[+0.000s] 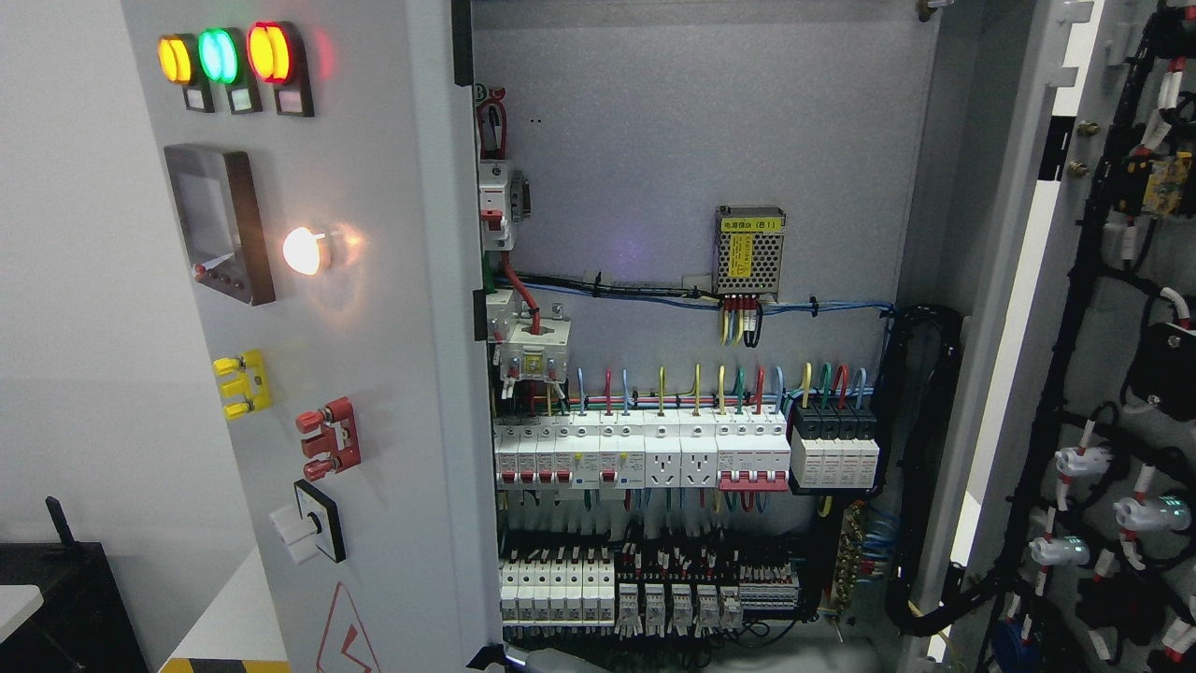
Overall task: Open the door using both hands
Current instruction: 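Pull the indicator-light door outward with the right hand, then keep swinging the indicator-light door wide open with the right hand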
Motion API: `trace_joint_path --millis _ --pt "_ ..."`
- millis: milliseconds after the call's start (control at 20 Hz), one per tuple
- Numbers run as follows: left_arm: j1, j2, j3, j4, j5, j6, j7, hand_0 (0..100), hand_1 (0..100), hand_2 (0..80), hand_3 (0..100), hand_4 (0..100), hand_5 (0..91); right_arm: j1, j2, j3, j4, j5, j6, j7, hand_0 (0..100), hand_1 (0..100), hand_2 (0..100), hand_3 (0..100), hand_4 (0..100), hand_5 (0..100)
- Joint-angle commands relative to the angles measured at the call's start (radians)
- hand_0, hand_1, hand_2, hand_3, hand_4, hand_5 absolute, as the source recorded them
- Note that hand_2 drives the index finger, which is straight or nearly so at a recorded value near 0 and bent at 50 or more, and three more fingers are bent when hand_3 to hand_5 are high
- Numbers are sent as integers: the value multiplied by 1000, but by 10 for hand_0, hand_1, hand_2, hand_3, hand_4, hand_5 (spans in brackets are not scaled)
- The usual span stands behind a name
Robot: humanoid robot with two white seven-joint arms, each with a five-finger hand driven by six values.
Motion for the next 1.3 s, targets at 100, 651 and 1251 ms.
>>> trace_joint_path --millis 100,651,1251 --pt "0 1 0 15 0 -1 0 0 0 0 0 0 0 12 -8 60 -53 -1 1 -7 382 0 0 0 0 0" --pt "0 -1 0 15 0 -1 0 0 0 0 0 0 0 17 0 96 -76 3 -4 -40 382 0 0 0 0 0" --pt "0 1 0 15 0 -1 0 0 0 0 0 0 0 15 6 127 -81 8 -4 -76 382 0 0 0 0 0"
